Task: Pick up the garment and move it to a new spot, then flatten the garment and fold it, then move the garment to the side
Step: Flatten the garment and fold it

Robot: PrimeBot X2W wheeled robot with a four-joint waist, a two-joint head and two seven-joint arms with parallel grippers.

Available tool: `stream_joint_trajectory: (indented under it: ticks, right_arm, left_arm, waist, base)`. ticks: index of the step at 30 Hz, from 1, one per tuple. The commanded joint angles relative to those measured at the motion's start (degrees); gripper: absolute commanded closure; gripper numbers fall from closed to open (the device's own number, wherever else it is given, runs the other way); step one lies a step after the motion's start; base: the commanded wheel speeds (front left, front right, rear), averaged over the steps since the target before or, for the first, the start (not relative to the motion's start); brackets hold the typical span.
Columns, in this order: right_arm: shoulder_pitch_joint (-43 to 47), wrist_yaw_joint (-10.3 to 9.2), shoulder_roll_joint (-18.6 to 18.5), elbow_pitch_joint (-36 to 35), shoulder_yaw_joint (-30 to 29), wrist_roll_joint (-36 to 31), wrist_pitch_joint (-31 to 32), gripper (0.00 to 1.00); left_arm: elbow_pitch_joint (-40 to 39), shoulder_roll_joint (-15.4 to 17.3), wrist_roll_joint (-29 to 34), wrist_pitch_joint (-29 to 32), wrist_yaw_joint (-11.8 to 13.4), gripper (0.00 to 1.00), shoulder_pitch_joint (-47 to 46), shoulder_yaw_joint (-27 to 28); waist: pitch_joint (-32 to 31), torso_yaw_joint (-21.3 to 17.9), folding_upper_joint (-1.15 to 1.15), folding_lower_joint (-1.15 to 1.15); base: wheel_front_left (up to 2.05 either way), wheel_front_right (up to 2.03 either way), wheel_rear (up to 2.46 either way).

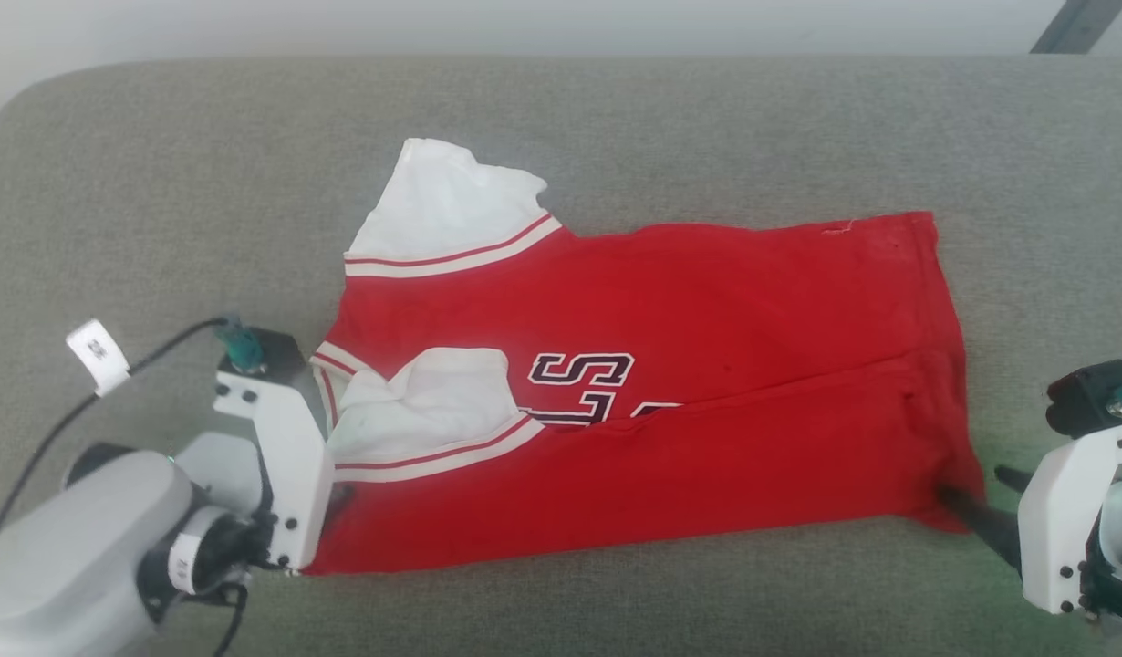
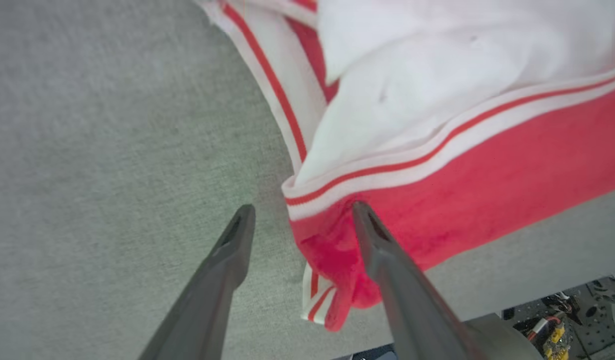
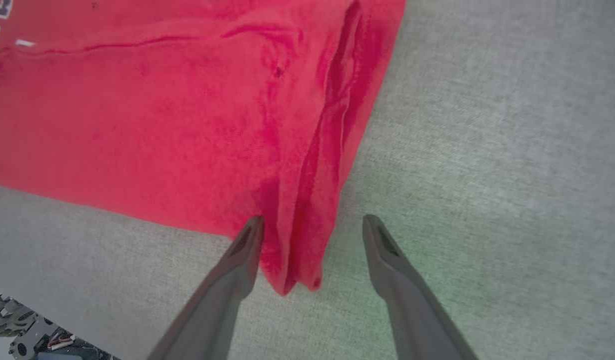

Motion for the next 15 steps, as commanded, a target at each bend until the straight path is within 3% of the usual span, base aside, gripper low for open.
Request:
stream_joint_trajectory:
  ticks: [1,7,15]
  right_arm:
    - [-0.61,-0.08,0.25,-0.78,-0.34,-0.02,-1.29,0.0]
    - [-2.18,-0.07,0.72,-4.32,-0.85,-1.45,-8.61,0.0]
    - [-6.37,-0.03,3.54,-6.3,2.11,-7.3,-28.98,0.0]
  left_arm:
    - [-1.64,1.03,0.55,0.61,0.87,0.0,-1.17,0.43]
    - [-6.92,4.13,3.31,0.79,1.19,0.0,-5.33,1.67]
    - [-0.36,2.51,6.24,-3.51,-3.83,0.0,-11.86,3.58]
  waist:
    - [-0.46,-0.53,0.0,0.0]
    - [-0.98,-2.22,0.0,0.0]
    - [0.05,-7.17,0.0,0.0]
  base:
    - [0.0,0.0,0.0]
    - [0.0,0.0,0.0]
    - [0.0,0.0,0.0]
